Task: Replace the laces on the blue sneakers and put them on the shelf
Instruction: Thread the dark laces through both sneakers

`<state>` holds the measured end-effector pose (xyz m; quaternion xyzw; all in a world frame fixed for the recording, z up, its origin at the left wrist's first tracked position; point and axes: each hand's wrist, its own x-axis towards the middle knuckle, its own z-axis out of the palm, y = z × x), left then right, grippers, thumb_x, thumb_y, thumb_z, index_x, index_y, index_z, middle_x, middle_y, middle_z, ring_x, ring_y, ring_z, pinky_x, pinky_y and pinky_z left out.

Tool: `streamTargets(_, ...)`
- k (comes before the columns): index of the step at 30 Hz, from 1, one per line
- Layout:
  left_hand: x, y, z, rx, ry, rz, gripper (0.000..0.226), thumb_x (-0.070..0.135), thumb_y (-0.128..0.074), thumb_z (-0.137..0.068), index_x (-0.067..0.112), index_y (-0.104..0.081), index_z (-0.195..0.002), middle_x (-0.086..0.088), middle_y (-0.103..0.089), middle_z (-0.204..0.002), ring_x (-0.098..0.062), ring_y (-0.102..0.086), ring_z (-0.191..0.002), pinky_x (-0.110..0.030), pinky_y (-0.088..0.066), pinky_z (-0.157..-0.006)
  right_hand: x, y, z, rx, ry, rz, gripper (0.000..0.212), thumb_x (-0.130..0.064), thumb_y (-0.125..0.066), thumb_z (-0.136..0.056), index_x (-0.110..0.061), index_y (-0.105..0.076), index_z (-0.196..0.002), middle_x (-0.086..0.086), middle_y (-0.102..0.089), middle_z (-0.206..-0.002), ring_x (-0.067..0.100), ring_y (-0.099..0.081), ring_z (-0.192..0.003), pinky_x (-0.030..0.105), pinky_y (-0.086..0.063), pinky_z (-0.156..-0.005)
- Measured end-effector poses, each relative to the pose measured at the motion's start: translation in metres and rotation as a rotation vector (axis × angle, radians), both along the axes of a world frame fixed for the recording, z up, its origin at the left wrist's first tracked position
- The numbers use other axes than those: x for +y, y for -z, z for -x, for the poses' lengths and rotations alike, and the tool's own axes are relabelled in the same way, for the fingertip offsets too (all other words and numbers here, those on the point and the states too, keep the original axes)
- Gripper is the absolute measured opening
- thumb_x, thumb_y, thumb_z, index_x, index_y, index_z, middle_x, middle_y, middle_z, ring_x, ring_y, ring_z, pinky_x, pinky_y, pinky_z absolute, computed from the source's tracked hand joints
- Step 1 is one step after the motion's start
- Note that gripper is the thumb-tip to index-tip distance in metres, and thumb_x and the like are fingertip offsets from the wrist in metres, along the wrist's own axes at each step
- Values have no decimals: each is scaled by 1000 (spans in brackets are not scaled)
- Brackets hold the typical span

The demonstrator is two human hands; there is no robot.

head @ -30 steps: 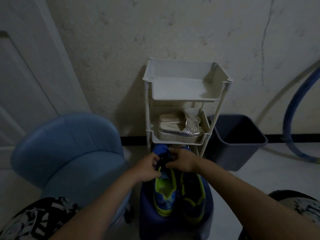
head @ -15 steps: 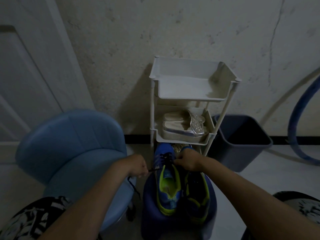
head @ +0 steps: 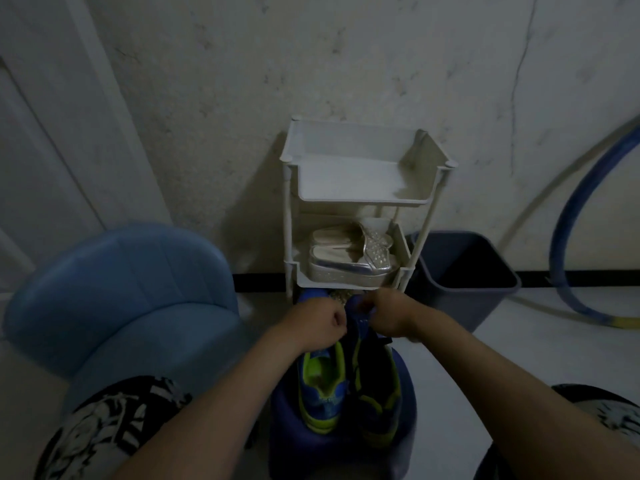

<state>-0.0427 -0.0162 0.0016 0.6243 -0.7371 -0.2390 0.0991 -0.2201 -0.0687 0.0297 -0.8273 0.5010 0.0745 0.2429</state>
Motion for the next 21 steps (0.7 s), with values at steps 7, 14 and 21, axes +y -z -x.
streamTargets(7, -10, 7, 48, -185, 149, 55, 31, 36, -63, -84, 20, -56, -110, -6, -51, -116, -25, -48, -111, -33, -38, -82, 5, 20, 31, 162, -87, 16, 31, -32, -70, -83, -13, -72, -109, 8, -68, -107, 22, -64, -97, 32, -53, -84)
streamTargets(14, -25, -9, 56, 130, 44, -142, 20, 20, -61, -88, 18, -65, -108, -7, -67, -109, -21, -62, -99, -35, -50, -85, -4, 17, 42, -219, 119, 78, 19, -30, -69, -89, -12, -76, -87, 7, -70, -83, 14, -64, -70, 30, -55, -72)
streamTargets(21, -28, -37, 56, 445, -144, -149, 30, 30, -51, -100, 17, -69, -80, 8, -68, -63, -3, -57, -50, -21, -42, -52, 1, -5, 49, -821, 512, -128, 24, -24, -46, -103, -5, -61, -98, 12, -62, -82, 21, -59, -69, 34, -52, -63)
